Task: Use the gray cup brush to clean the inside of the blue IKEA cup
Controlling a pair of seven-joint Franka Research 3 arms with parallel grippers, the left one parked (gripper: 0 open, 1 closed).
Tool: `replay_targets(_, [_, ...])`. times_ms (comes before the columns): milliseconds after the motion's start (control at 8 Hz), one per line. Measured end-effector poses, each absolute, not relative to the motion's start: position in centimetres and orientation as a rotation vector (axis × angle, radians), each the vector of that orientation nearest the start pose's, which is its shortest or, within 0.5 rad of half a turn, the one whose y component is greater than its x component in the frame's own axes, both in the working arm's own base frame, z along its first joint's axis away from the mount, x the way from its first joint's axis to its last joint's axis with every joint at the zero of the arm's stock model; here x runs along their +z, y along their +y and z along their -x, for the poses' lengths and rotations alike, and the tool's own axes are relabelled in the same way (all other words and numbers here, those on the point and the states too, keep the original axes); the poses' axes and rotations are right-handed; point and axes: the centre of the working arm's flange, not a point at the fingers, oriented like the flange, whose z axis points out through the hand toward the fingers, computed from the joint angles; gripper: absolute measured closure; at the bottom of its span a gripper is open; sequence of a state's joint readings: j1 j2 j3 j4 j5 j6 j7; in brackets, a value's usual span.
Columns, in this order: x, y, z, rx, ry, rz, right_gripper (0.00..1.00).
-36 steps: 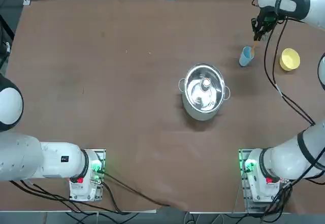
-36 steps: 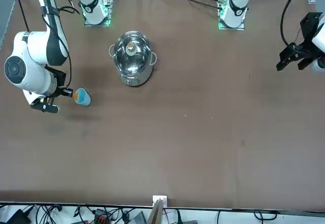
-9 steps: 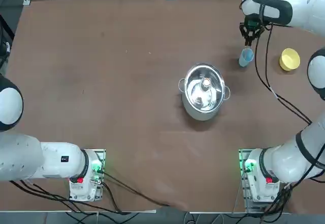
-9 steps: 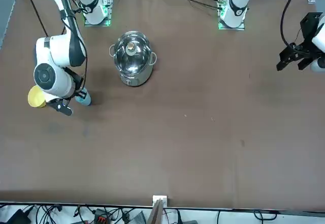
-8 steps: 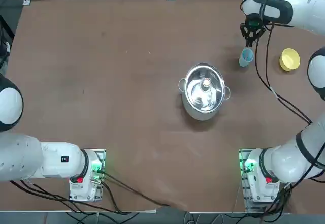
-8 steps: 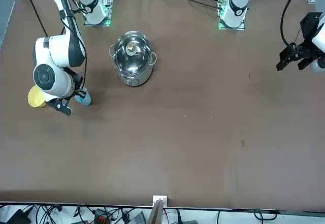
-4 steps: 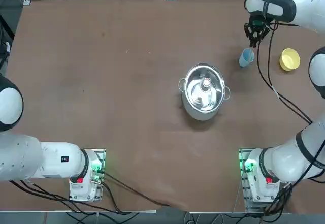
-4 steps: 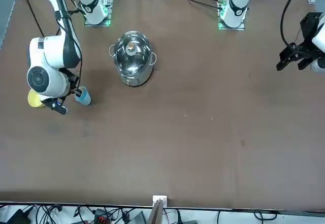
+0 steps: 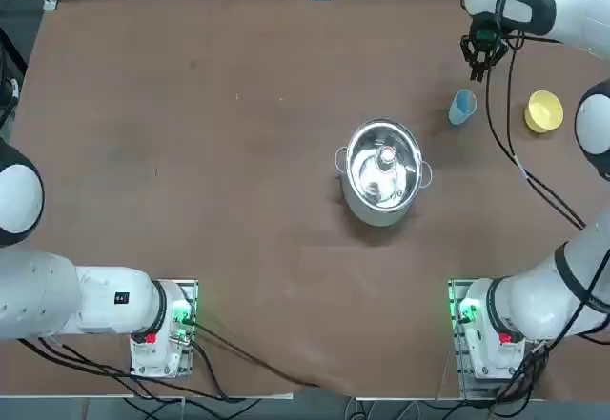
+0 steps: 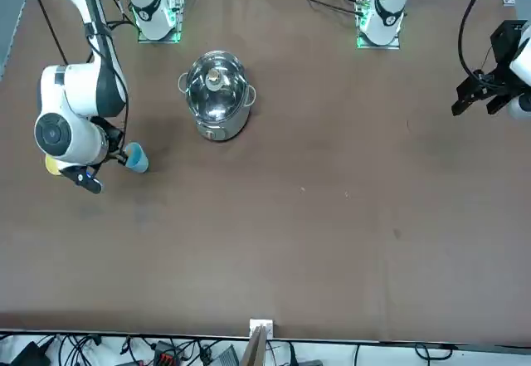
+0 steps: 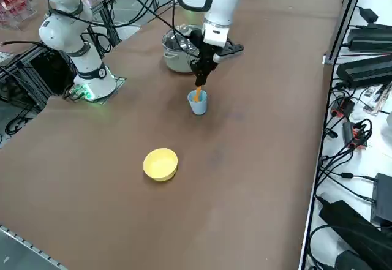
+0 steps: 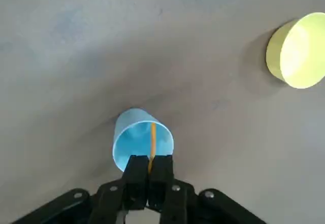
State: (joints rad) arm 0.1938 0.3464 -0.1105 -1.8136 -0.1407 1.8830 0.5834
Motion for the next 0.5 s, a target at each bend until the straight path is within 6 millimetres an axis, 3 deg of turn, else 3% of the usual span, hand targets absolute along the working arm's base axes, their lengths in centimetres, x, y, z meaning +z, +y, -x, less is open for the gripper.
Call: replay_targets(500, [32.9, 6.0, -61.3, 0.335, 0.725, 3.246, 0.96])
